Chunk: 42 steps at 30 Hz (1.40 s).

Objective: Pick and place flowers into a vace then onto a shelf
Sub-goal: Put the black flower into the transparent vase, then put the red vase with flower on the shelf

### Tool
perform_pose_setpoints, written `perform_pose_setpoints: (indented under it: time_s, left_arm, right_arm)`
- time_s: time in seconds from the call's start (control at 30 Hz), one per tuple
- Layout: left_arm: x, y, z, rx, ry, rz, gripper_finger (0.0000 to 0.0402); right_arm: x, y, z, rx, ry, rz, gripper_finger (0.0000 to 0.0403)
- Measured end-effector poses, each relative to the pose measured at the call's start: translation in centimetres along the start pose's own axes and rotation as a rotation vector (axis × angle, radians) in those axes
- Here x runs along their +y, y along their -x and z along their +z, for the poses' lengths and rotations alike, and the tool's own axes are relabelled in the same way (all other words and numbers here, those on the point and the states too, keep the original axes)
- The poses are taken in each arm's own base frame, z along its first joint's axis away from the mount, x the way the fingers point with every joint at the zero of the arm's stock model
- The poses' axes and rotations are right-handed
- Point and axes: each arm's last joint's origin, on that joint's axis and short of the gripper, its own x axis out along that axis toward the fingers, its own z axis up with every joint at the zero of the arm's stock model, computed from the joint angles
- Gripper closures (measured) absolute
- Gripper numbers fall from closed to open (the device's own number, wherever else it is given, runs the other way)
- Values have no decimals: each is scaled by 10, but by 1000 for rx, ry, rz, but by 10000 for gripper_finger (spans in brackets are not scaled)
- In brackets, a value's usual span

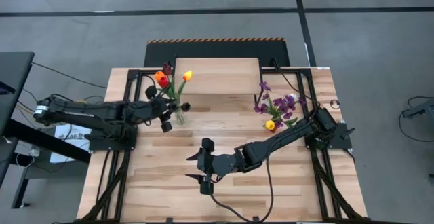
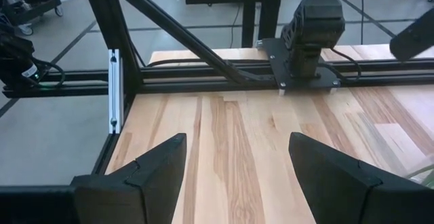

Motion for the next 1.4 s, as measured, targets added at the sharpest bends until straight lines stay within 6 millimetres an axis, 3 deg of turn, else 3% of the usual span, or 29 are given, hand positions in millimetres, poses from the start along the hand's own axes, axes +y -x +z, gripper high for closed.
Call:
perform_pose_setpoints:
  time_s: [0.47, 0.63, 1.1, 1.23, 1.4]
  left_arm:
    - [10, 21, 12, 162, -16, -101, 266]
    - [18, 34, 23, 213, 16, -128, 266]
    - [37, 81, 48, 407, 193, -415, 266]
    - [40, 95, 63, 307, 165, -571, 266]
    - [49, 118, 76, -14, 141, -590, 267]
  right_arm:
    - [0, 0, -1, 8, 3, -2, 148]
    - [0, 0, -1, 8, 3, -2, 148]
    - [1, 0, -1, 8, 3, 0, 148]
    - [1, 0, -1, 8, -14, 0, 148]
    - [1, 0, 0, -7, -35, 3, 148]
